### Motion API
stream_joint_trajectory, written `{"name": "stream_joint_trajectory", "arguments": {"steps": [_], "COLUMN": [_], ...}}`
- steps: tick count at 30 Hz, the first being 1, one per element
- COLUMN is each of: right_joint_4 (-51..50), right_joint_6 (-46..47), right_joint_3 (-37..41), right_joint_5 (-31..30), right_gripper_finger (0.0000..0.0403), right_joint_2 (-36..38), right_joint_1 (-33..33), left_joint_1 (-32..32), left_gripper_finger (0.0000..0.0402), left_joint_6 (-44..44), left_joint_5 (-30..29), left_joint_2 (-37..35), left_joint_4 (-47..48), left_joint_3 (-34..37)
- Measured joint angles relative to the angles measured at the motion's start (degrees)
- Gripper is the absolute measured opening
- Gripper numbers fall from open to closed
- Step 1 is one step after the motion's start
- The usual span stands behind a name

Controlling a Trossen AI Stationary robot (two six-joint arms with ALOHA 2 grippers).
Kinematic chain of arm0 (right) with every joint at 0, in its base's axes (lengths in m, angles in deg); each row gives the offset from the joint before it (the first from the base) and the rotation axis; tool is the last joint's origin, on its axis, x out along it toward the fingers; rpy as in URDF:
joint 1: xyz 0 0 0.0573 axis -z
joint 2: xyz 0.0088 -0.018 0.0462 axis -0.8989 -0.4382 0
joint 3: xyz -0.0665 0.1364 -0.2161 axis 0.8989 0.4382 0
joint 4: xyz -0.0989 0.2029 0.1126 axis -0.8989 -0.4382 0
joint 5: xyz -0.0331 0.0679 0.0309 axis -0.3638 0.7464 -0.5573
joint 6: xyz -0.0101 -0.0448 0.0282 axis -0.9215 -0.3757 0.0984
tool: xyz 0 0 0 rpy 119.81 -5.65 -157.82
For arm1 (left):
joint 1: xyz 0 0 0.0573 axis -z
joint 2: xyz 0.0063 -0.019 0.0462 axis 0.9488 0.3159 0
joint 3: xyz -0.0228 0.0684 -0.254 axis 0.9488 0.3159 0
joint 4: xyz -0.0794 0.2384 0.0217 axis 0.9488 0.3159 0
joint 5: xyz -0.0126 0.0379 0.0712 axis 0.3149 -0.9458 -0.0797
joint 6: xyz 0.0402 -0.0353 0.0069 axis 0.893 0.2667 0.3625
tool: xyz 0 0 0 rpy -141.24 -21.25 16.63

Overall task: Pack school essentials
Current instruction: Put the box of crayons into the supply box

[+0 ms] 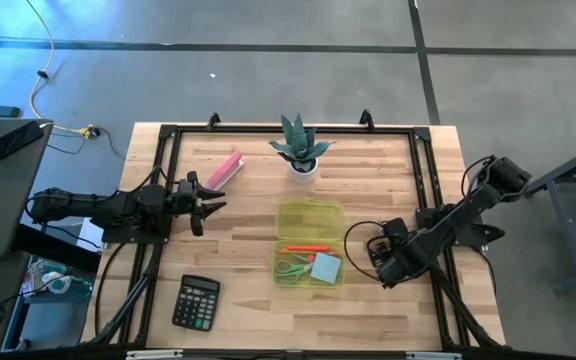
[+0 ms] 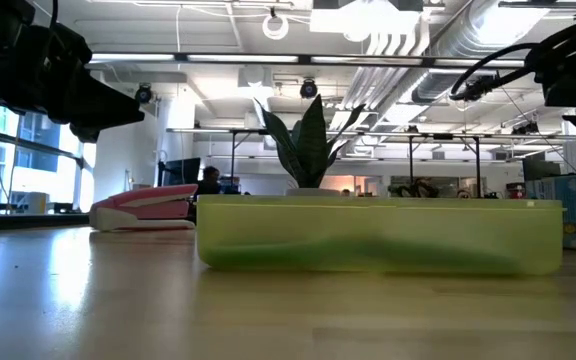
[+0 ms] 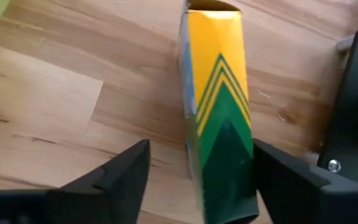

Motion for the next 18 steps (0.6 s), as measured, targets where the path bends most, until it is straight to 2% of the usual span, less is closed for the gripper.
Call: {"name": "stream_joint_trajectory", "arguments": {"steps": [9, 13, 18], "right_joint_4": [1.9, 2.7, 3.1], "right_joint_6": [0.3, 0.1, 0.3], "right_joint_3": [0.0, 0.0, 0.0], "right_joint_5": [0.5, -0.3, -0.5], "right_gripper_finger": [0.0146, 0.0119, 0.0104], "right_joint_2": [-0.2, -0.2, -0.2], "right_joint_1": [0.0, 0.0, 0.0], "left_joint_1": [0.0, 0.0, 0.0], "left_gripper_finger": [0.0131, 0.0131, 0.0131], "left_joint_6": [0.0, 0.0, 0.0], "left_joint_5": [0.0, 0.0, 0.0], "left_joint_2": [0.0, 0.0, 0.0], "left_joint_4": [0.0, 0.0, 0.0], "left_joint_3": [0.0, 0.0, 0.0]}}
